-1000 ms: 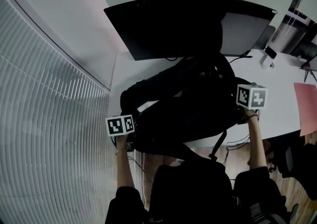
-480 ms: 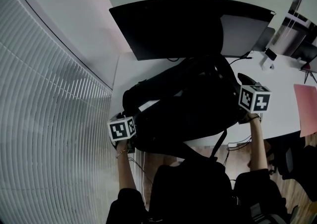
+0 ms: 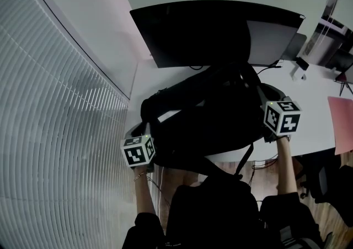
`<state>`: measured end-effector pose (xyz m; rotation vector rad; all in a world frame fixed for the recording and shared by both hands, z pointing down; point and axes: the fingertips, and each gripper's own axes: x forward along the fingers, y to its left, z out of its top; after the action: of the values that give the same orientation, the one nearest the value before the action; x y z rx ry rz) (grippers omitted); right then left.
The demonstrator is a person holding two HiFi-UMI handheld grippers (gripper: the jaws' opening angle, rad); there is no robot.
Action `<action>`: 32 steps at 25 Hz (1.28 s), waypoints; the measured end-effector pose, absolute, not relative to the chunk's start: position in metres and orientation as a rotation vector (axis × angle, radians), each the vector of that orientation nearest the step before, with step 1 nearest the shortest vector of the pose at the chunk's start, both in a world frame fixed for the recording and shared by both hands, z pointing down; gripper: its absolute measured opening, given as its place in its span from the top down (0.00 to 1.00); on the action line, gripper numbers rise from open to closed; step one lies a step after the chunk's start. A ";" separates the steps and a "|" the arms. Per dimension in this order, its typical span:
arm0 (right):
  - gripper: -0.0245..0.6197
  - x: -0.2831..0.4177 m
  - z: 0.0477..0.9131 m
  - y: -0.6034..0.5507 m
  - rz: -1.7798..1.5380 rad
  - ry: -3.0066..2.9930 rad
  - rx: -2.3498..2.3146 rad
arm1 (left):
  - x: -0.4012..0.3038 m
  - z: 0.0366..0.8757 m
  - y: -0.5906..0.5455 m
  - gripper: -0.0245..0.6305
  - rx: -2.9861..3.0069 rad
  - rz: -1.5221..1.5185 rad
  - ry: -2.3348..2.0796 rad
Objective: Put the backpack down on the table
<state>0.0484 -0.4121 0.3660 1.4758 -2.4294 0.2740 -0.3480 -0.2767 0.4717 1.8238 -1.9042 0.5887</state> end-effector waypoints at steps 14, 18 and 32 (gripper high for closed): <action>0.93 0.004 0.358 -0.359 0.201 -2.703 1.322 | -0.285 0.409 -0.253 0.94 2.152 0.326 -1.886; 0.94 -0.001 0.350 -0.344 0.180 -2.792 1.301 | -0.274 0.389 -0.247 0.94 2.214 0.280 -1.925; 0.94 0.002 0.342 -0.320 0.143 -2.936 1.298 | -0.269 0.362 -0.230 0.94 2.253 0.157 -2.087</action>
<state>0.0016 -0.3195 0.3419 1.2982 -2.9356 0.1431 -0.2685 -0.2299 0.3624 2.2532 -2.0872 0.1573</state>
